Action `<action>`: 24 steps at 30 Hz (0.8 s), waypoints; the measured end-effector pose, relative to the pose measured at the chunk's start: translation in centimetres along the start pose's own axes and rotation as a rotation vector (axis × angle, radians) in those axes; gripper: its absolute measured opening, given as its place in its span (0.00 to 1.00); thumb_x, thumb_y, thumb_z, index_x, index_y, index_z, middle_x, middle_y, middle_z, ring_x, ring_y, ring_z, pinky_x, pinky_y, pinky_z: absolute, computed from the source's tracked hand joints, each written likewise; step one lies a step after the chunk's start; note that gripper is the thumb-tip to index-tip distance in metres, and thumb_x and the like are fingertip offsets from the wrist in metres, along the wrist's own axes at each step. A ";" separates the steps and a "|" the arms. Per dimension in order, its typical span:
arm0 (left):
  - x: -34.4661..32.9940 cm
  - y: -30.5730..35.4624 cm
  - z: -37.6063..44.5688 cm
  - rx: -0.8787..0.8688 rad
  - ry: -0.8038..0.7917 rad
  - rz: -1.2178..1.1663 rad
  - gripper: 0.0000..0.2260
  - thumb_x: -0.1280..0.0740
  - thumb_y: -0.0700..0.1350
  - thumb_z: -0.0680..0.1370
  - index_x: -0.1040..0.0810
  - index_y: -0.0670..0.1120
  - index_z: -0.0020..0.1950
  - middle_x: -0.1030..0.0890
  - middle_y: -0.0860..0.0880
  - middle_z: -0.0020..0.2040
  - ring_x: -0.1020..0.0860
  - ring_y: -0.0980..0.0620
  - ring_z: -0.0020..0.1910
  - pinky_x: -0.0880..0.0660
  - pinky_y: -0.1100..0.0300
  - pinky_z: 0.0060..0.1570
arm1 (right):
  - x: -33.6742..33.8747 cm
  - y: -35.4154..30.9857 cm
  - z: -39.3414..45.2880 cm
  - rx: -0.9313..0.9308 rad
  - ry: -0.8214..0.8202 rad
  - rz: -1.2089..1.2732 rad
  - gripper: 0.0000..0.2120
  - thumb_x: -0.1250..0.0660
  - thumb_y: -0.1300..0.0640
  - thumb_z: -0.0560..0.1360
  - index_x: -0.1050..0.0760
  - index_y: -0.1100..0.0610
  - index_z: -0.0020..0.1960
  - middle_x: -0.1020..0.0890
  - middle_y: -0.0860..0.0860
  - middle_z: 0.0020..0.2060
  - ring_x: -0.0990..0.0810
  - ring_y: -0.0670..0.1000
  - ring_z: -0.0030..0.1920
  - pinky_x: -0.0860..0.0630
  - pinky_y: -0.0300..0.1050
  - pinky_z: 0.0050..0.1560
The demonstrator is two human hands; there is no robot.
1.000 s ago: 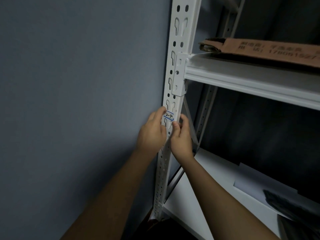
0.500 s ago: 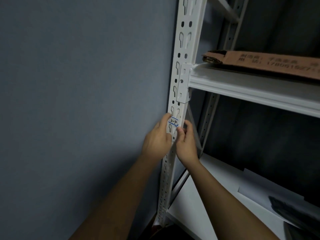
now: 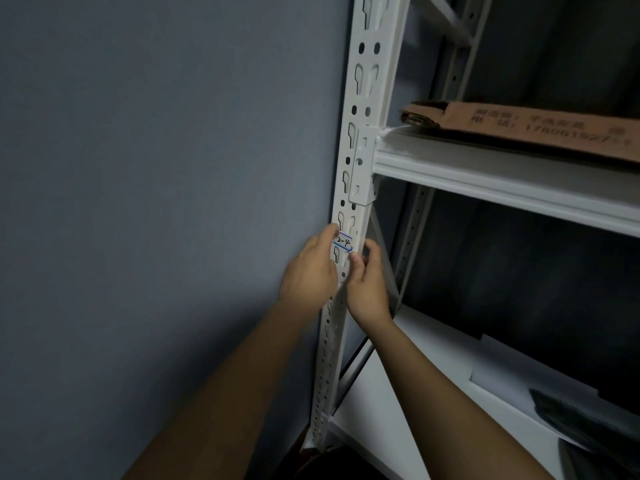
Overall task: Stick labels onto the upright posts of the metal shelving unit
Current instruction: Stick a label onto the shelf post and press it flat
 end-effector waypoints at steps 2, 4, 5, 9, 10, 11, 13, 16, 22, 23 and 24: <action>-0.7 -0.4 -0.9 0.033 -0.080 0.195 0.11 0.43 0.40 0.80 0.31 0.46 0.62 0.29 0.44 0.59 0.24 0.42 0.51 0.29 0.54 0.45 | 0.1 -0.1 0.0 -0.004 -0.007 0.019 0.12 0.46 0.53 0.82 0.36 0.47 0.65 0.24 0.52 0.60 0.23 0.49 0.57 0.25 0.53 0.60; -1.9 -1.1 -2.6 0.105 -0.140 0.158 0.10 0.44 0.39 0.80 0.30 0.45 0.59 0.27 0.44 0.58 0.24 0.41 0.51 0.28 0.51 0.47 | 0.3 -0.1 0.0 -0.022 -0.026 0.047 0.11 0.45 0.53 0.82 0.35 0.46 0.64 0.24 0.51 0.61 0.23 0.49 0.58 0.24 0.54 0.60; -2.4 -1.3 -3.4 0.134 -0.149 0.088 0.10 0.43 0.39 0.79 0.31 0.45 0.60 0.27 0.45 0.58 0.24 0.43 0.52 0.27 0.51 0.50 | 0.3 -0.1 0.0 -0.029 -0.036 0.058 0.10 0.45 0.53 0.82 0.35 0.45 0.63 0.24 0.51 0.61 0.23 0.49 0.58 0.24 0.55 0.60; -2.4 -0.8 -3.3 0.169 0.040 -0.047 0.19 0.42 0.39 0.79 0.35 0.47 0.70 0.28 0.46 0.63 0.25 0.46 0.56 0.26 0.52 0.53 | 0.5 -0.3 -0.1 -0.026 -0.042 0.078 0.08 0.45 0.53 0.82 0.35 0.43 0.60 0.22 0.46 0.56 0.21 0.48 0.56 0.22 0.56 0.58; -2.1 -0.5 -2.9 0.148 0.095 -0.073 0.20 0.42 0.39 0.79 0.37 0.48 0.71 0.29 0.46 0.63 0.24 0.46 0.55 0.25 0.50 0.53 | 0.5 -0.3 -0.1 -0.019 -0.042 0.079 0.08 0.45 0.53 0.82 0.35 0.44 0.60 0.22 0.45 0.55 0.21 0.47 0.55 0.22 0.56 0.57; -1.7 -0.2 -2.5 0.122 0.135 -0.103 0.22 0.42 0.39 0.79 0.37 0.48 0.72 0.30 0.46 0.63 0.24 0.46 0.55 0.24 0.49 0.53 | 0.5 -0.4 -0.1 -0.011 -0.039 0.081 0.09 0.44 0.54 0.82 0.34 0.45 0.61 0.21 0.46 0.54 0.20 0.47 0.55 0.22 0.54 0.57; -1.1 0.3 -1.8 0.069 0.173 -0.130 0.23 0.42 0.38 0.79 0.39 0.48 0.74 0.32 0.47 0.66 0.24 0.48 0.57 0.23 0.50 0.54 | 0.5 -0.4 -0.1 0.006 -0.035 0.090 0.09 0.44 0.55 0.82 0.34 0.47 0.61 0.21 0.47 0.54 0.20 0.45 0.53 0.23 0.48 0.56; -0.8 0.9 -1.3 -0.011 0.204 -0.113 0.22 0.43 0.37 0.79 0.37 0.45 0.74 0.34 0.48 0.70 0.27 0.48 0.62 0.25 0.50 0.58 | 0.7 -0.6 -0.2 0.024 -0.034 0.106 0.09 0.44 0.56 0.82 0.34 0.48 0.62 0.21 0.45 0.50 0.21 0.39 0.49 0.26 0.36 0.50; -0.6 1.2 -1.5 0.041 0.207 -0.126 0.19 0.42 0.39 0.80 0.34 0.45 0.71 0.31 0.48 0.68 0.25 0.49 0.59 0.25 0.55 0.54 | 0.7 -0.6 -0.3 0.022 -0.023 0.091 0.09 0.44 0.56 0.82 0.34 0.46 0.61 0.21 0.46 0.50 0.22 0.39 0.48 0.25 0.41 0.53; -0.4 1.2 -1.5 0.051 0.184 -0.124 0.19 0.42 0.39 0.80 0.35 0.46 0.71 0.31 0.48 0.67 0.25 0.48 0.58 0.25 0.55 0.53 | 0.7 -0.6 -0.3 0.020 -0.021 0.092 0.09 0.44 0.56 0.82 0.34 0.46 0.61 0.21 0.46 0.51 0.22 0.40 0.49 0.25 0.43 0.54; -0.1 1.4 -1.4 0.063 0.161 -0.118 0.20 0.43 0.38 0.80 0.35 0.47 0.72 0.31 0.47 0.66 0.25 0.48 0.57 0.25 0.55 0.51 | 0.6 -0.6 -0.3 0.018 -0.018 0.091 0.09 0.44 0.56 0.82 0.34 0.45 0.61 0.21 0.46 0.50 0.22 0.41 0.49 0.25 0.44 0.54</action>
Point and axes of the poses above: each hand's wrist, its own z-axis towards the middle knuckle, its own x-axis out of the back of the hand, y = z × x, the point moved 2 cm from there along z, towards the middle knuckle
